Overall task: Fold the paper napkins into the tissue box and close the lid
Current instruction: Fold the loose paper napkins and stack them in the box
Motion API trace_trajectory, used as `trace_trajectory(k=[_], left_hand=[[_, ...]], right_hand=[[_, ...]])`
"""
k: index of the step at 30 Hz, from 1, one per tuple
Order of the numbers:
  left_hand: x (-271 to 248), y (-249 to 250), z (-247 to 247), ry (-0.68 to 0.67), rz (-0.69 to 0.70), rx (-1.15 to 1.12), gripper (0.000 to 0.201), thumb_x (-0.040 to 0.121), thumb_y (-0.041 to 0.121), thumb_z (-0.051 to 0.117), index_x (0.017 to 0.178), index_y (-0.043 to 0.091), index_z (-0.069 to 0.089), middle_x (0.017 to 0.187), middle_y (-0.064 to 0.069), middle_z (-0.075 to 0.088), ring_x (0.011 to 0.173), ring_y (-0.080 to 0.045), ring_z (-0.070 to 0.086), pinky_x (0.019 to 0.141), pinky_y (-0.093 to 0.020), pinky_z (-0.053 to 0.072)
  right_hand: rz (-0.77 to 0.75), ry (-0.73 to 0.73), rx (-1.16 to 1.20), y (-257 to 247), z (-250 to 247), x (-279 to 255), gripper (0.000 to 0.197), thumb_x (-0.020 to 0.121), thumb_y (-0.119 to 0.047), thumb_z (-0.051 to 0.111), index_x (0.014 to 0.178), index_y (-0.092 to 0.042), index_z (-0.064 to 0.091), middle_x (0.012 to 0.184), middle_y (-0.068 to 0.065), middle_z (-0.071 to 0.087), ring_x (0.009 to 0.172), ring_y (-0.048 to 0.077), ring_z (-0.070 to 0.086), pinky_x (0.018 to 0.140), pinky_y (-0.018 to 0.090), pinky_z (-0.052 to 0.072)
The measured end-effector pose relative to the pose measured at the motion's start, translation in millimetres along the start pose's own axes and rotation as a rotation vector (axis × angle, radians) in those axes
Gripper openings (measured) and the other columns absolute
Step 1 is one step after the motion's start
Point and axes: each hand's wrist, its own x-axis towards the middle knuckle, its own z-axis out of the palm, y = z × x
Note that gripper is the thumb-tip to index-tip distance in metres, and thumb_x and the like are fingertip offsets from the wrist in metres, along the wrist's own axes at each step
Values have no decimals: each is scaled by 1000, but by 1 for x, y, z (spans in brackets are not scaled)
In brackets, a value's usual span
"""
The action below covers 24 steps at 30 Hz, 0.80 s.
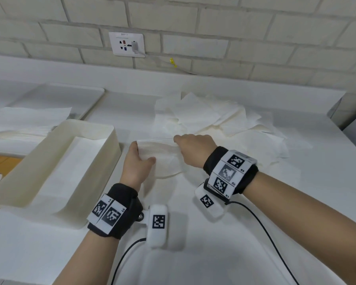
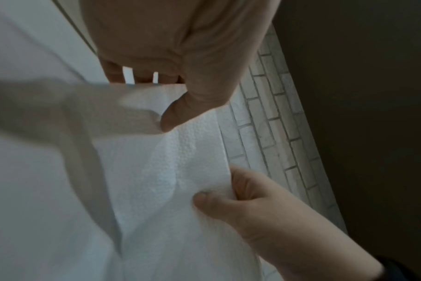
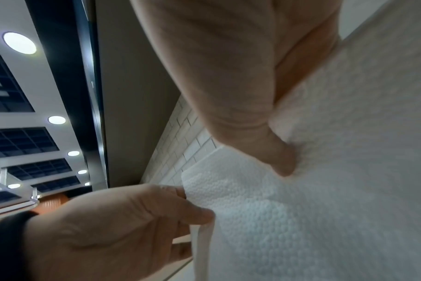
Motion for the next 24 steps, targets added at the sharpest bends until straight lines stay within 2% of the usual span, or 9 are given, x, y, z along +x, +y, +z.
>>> trace_trajectory(k=[3, 6, 10, 13, 15, 17, 20, 22, 24], left_hand=[[0, 2, 1, 8, 31, 1, 40, 81, -14, 55, 108, 15, 45, 106, -7, 57, 98, -22, 56, 83, -33, 46], [2, 5, 0, 38, 70, 15, 38, 82, -13, 53, 108, 14, 47, 105, -6, 59, 97, -21, 57, 83, -32, 46], [3, 2, 0, 32, 38, 58, 26, 86, -6, 53, 104, 13, 52, 103, -9, 62, 100, -30, 60, 88, -40, 48], [3, 3, -1, 74, 24, 37, 29, 87, 0, 58, 113, 10, 50, 109, -7, 59, 107, -27, 58, 90, -35, 46], [2, 6, -3, 136, 13, -27, 48, 88, 6, 62, 131, 8, 40, 120, -5, 50, 114, -20, 50, 95, -29, 41], [-1, 11, -3, 132, -43, -79, 63, 91, 15, 62, 143, 8, 27, 126, -4, 43, 118, -16, 44, 97, -26, 37], [-7, 17, 0, -72, -180, -119, 50, 96, 26, 54, 139, 8, 38, 129, -6, 54, 108, -19, 57, 92, -32, 46], [-13, 23, 3, -196, -186, -116, 40, 96, 23, 53, 132, 8, 46, 122, -6, 62, 99, -19, 62, 80, -31, 50], [-17, 28, 3, -244, -124, -99, 44, 92, 18, 58, 132, 8, 42, 122, -3, 60, 101, -15, 62, 74, -25, 49]], right_hand=[[16, 50, 17, 5, -5, 0, 31, 91, -1, 36, 119, -9, 44, 110, 9, 54, 81, 28, 51, 59, 31, 26], [37, 126, 61, 10, -14, 0, 29, 90, -3, 39, 118, -10, 46, 108, 9, 56, 89, 29, 55, 64, 31, 28], [12, 20, 78, 2, 0, 1, 29, 91, -5, 39, 118, -11, 45, 109, 9, 56, 84, 27, 52, 64, 30, 29], [26, 53, 123, 5, 5, 2, 29, 94, -11, 41, 122, -14, 46, 110, 7, 57, 96, 30, 56, 67, 31, 31], [56, 87, 278, 12, 1, 2, 23, 94, -15, 43, 116, -12, 49, 106, 8, 58, 96, 31, 56, 68, 32, 38], [62, 105, 546, 19, -3, 0, 23, 93, -18, 48, 114, -8, 51, 107, 9, 60, 99, 29, 56, 77, 34, 44], [90, 146, 966, 18, -7, -2, 31, 92, -14, 53, 123, -8, 52, 119, 5, 60, 109, 21, 56, 87, 26, 43], [120, 127, 1213, 13, -7, -2, 34, 94, -12, 50, 128, -9, 48, 125, 6, 58, 113, 21, 56, 98, 34, 43], [138, 91, 1329, 6, -7, -1, 39, 96, -13, 43, 135, -12, 38, 129, 4, 54, 115, 21, 54, 102, 40, 42]])
